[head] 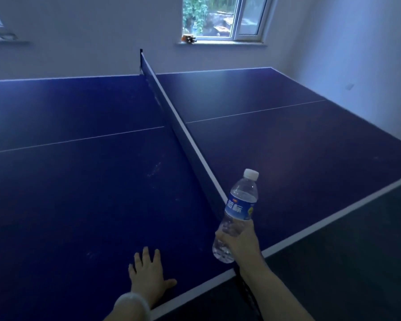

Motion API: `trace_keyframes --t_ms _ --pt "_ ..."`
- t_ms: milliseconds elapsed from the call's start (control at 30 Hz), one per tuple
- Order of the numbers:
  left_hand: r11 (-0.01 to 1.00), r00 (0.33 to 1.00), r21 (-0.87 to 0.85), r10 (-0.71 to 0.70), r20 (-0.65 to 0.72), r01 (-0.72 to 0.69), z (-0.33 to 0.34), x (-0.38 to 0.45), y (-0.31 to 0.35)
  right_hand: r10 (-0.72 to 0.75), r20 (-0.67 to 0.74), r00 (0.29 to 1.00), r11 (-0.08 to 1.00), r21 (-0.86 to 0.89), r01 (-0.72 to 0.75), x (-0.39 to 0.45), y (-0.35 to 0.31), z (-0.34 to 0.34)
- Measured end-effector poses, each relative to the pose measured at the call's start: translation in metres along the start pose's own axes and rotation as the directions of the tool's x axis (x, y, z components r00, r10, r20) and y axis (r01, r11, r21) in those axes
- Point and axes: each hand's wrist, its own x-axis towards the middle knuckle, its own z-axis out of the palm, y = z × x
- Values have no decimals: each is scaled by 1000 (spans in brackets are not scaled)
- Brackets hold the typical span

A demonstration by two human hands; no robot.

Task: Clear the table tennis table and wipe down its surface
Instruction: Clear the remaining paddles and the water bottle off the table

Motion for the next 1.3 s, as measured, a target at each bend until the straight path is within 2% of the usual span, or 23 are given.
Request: trace_keyframes --t_ms 100,167,233,333,433,533,633,800,867,1000,1133,1300 --pt "993 985 -36 106 -137 -112 -17 -13 40 -32 24 999 997 75 31 -4 -13 -42" --pt "965 940 -95 212 -267 -245 -31 -25 78 -67 -37 997 990 120 71 -9 -18 -76" --pt "894 858 -171 322 -401 -415 -43 -42 122 -89 -134 987 984 141 108 -18 -20 -115" --pt "777 721 -147 472 -508 -612 -49 -72 192 -89 -107 990 979 173 106 -31 -13 -178" --pt "720 677 -80 602 -424 -690 -32 -99 258 -61 -181 982 980 174 93 -47 7 -245" --pt "704 682 -17 681 -266 -710 -1 -127 320 -51 -325 944 975 188 118 -73 26 -317" --pt "693 685 51 719 -119 -719 32 -158 386 -6 -347 938 977 199 80 -99 43 -390" --pt "584 599 158 798 72 -796 80 -211 500 44 -525 850 963 247 103 -144 72 -507" --pt "528 554 200 824 114 -826 95 -229 540 58 -595 802 964 243 111 -157 80 -544" --pt "438 478 230 865 156 -869 118 -248 611 88 -608 789 962 258 91 -157 97 -606" --pt "394 443 238 872 210 -888 138 -246 687 91 -644 759 977 207 58 -132 111 -656" --pt "357 408 225 877 256 -907 162 -214 800 187 -632 752 958 286 1 -65 121 -736"
